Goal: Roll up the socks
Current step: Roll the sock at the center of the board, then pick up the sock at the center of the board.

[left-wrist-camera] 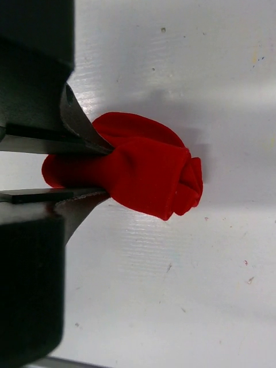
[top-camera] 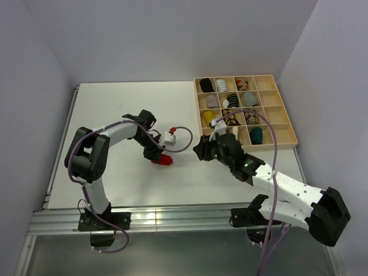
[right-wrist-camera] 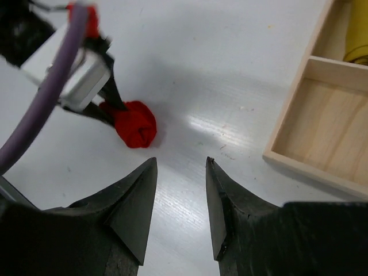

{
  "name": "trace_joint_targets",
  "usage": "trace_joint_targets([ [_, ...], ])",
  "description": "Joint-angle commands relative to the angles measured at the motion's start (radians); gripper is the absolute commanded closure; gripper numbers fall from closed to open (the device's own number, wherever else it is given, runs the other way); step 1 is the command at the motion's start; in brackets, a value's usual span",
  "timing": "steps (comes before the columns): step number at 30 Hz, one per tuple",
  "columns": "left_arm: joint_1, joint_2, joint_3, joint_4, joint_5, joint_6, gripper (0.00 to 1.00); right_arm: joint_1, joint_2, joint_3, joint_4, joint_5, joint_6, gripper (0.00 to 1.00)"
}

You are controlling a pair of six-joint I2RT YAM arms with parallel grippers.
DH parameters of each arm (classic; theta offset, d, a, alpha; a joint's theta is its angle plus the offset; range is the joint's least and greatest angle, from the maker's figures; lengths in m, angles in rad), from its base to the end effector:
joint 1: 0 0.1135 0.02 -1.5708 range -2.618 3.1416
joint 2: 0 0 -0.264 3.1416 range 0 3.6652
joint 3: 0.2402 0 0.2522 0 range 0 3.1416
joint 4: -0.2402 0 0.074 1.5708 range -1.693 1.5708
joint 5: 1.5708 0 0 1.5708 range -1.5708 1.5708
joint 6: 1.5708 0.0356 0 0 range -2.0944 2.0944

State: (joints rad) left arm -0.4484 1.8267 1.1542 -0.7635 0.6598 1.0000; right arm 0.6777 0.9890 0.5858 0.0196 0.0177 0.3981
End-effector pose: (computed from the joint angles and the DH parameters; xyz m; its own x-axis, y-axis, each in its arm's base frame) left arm 0.2875 -0.1625 0.1620 -0.1318 0.8012 -0.5837 0.9766 0.0039 -0.2151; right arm 0.1760 0.1408 0.2521 -0.5068 0.0896 -0.8574 -0.4531 0.8184 0.3534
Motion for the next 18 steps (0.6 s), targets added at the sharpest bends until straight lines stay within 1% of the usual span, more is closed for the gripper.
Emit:
trace_joint_targets([
  [1,-0.004,0.121,0.007,-0.207,-0.048,-0.001,1.00,0.147,0.029,-0.001,0.056,0.206,-0.114,0.53],
  [2,-0.003,0.144,0.028,-0.236,-0.043,0.002,1.00,0.230,0.065,0.002,0.065,0.224,-0.131,0.54],
  [4,-0.003,0.166,0.047,-0.258,-0.040,-0.001,1.00,0.307,0.101,0.008,0.106,0.249,-0.186,0.54],
  [5,-0.001,0.186,0.064,-0.273,-0.040,-0.007,1.00,0.368,0.121,0.017,0.115,0.272,-0.200,0.54],
  [6,-0.003,0.197,0.070,-0.284,-0.043,-0.008,1.00,0.390,0.176,0.028,0.123,0.277,-0.218,0.54],
  [8,-0.003,0.230,0.088,-0.299,-0.051,-0.009,1.00,0.414,0.236,0.084,0.115,0.292,-0.245,0.53],
  [12,-0.003,0.301,0.130,-0.365,-0.075,-0.023,0.99,0.482,0.423,0.195,0.094,0.323,-0.343,0.51],
  [13,-0.003,0.312,0.136,-0.378,-0.078,-0.021,0.99,0.487,0.457,0.242,0.082,0.318,-0.360,0.51],
  [16,-0.003,0.338,0.147,-0.399,-0.080,-0.018,1.00,0.491,0.552,0.320,0.046,0.301,-0.425,0.50],
  [18,-0.003,0.350,0.150,-0.399,-0.086,-0.023,1.00,0.490,0.586,0.353,0.022,0.282,-0.459,0.49],
])
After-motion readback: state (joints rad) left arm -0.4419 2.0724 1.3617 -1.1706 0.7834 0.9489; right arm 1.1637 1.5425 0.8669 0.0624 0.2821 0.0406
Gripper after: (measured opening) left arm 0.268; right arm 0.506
